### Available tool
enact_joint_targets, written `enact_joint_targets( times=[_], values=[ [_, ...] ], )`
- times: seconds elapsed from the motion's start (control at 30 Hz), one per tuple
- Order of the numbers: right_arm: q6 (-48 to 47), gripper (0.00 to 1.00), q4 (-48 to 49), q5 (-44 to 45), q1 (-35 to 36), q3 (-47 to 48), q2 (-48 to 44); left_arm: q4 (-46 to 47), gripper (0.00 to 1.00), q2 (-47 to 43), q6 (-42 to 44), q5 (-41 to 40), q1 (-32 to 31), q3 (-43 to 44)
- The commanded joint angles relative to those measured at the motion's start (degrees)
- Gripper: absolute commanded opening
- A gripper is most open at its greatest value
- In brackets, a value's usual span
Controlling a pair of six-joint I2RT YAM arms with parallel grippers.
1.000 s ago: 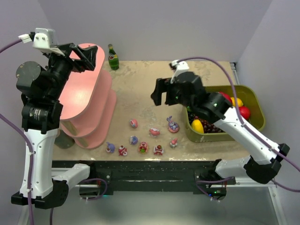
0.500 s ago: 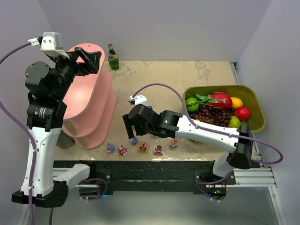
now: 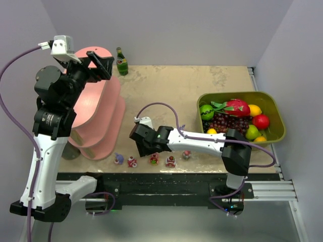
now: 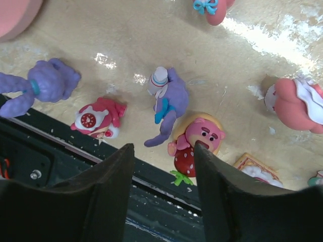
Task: Place and organize the plastic toys onto the shelf
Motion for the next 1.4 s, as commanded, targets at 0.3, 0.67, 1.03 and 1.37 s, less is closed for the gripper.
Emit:
enact_joint_targets(
  times=[0.3, 0.67, 1.03, 1.37],
  values=[
    [-1.64, 0.39, 6.50, 3.68, 0.22, -0.81, 2.45, 0.64, 1.00, -1.21, -0.47, -0.77, -0.36, -0.33],
    [-14.27, 0.00, 9.14, 9.38, -0.39, -1.77, 2.19, 0.73, 1.00, -0.77, 0.41, 5.47, -0.36, -0.77],
    [-35.82, 0.00, 14.84, 18.54, -3.47, -5.55, -3.87, -0.59, 1.00, 0.73, 0.67, 12.68, -0.36, -0.33],
    [-53.21, 0.00, 20.66, 10.11, -9.26, -9.77, -8.28, -3.58, 1.00, 3.01, 0.76, 14.17, -0.36, 1.60]
  ],
)
